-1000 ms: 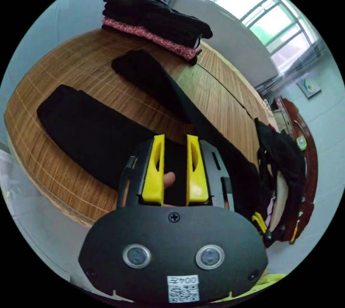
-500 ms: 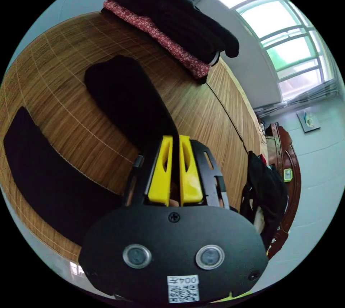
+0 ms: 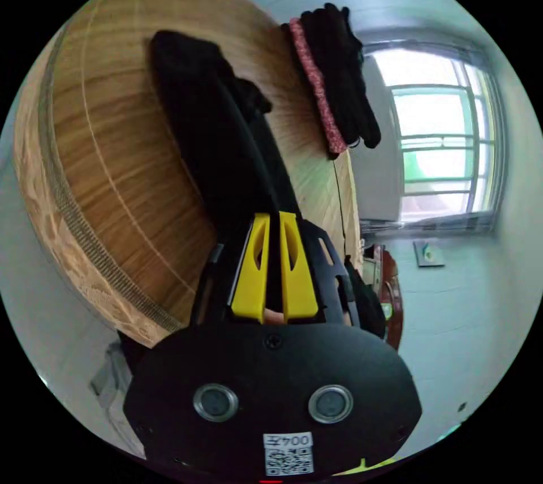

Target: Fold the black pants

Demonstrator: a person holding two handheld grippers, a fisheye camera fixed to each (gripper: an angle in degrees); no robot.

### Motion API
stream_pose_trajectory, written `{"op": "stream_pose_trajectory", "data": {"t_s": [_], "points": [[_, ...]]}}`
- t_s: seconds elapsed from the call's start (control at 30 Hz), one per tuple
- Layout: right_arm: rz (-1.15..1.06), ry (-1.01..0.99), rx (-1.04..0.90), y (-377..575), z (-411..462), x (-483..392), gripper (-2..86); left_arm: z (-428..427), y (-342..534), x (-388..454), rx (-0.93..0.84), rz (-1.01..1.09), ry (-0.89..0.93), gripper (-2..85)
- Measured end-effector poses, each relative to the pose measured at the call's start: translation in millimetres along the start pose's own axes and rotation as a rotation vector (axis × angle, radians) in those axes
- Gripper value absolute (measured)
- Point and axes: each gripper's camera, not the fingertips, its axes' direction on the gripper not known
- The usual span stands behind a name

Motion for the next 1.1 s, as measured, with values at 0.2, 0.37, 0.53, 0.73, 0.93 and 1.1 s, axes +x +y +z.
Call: {"op": "stream_pose_trajectory", "data": {"t_s": [0.2, 0.37, 0.53, 0.73, 0.93, 1.1], "points": [[0.019, -0.005, 0.005, -1, -1, 1, 10.2, -16, 12, 1, 0.09, -0.007, 0.114, 2.3], [0.019, 0.023, 0.075, 0, -20, -3, 10.8, -30, 36, 20, 0.089, 0.057, 0.07, 1.7], [0.117, -0.083, 0.126, -1, -29, 4, 11.1, -38, 81, 51, 0.2, 0.215, -0.068, 0.5], [0.238, -0.087, 0.07, -27, -1, -8, 11.3, 38, 121, 146, 0.14, 0.685, -0.316, 0.2], [0.119, 0.009, -0.136, -58, 28, -25, 10.6, 170, 152, 199, -0.083, 1.212, -0.767, 0.1], [-0.012, -0.117, -0.203, -71, 31, 7, 8.9, 212, 148, 175, -0.198, 1.132, -0.744, 0.1]]}}
